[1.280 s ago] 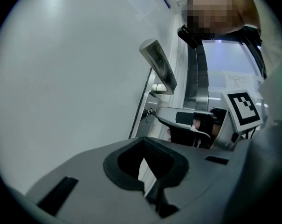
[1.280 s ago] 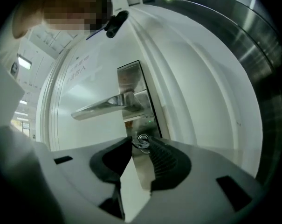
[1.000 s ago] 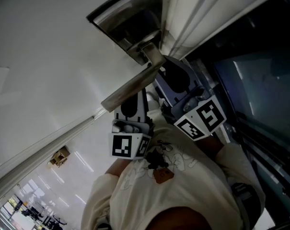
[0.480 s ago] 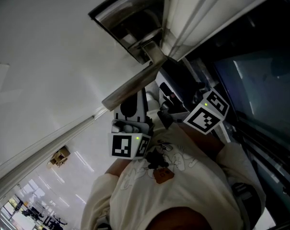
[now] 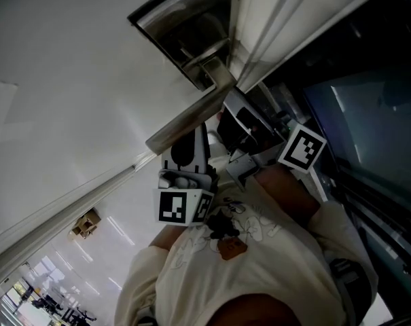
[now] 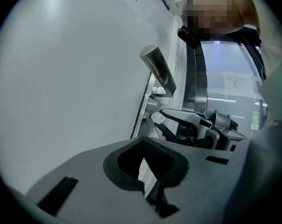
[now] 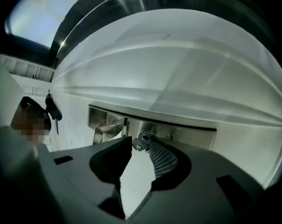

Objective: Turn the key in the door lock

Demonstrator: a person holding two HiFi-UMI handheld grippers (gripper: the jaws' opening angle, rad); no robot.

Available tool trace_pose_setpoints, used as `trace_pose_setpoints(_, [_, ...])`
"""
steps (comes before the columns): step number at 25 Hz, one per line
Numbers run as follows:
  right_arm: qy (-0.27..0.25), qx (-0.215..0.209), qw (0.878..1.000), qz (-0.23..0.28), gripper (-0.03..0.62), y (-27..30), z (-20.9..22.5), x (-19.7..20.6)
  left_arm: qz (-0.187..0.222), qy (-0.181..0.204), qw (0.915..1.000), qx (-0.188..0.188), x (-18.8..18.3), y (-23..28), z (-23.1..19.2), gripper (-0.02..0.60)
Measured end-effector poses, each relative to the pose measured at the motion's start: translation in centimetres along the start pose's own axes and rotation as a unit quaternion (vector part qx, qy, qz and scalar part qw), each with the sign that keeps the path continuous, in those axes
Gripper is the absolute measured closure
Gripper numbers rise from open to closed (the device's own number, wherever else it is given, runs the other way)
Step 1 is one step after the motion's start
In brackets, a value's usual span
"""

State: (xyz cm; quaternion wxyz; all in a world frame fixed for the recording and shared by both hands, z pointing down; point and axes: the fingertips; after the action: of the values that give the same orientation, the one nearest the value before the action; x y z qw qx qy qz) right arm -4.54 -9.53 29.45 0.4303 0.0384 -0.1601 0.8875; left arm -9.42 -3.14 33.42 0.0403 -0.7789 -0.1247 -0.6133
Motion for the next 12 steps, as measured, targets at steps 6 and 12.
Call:
trace_pose_setpoints(6, [0.138, -0.020, 0.990, 0.013, 0.473, -0.16, 0.51, 0.13, 0.000, 0.000, 1.0000, 0.000, -0.14, -0.11, -0.02, 0.578])
trace_pose_setpoints(12, [0.211, -0.035, 0.977, 0.019, 0.474, -0.12, 0.71, 0.25, 0.001, 0.000, 1.0000, -0.001, -0.11, -0.27, -0.15, 0.578])
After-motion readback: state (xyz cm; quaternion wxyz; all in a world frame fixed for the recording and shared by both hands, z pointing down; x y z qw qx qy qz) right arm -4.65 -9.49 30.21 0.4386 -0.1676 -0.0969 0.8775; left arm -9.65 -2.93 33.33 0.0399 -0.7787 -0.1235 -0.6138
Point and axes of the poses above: the fingertips, and each gripper's own axes: y forward along the fingers, z to its right, x out of its underside, and after that the axes turned 3 degrees about y, right-handed
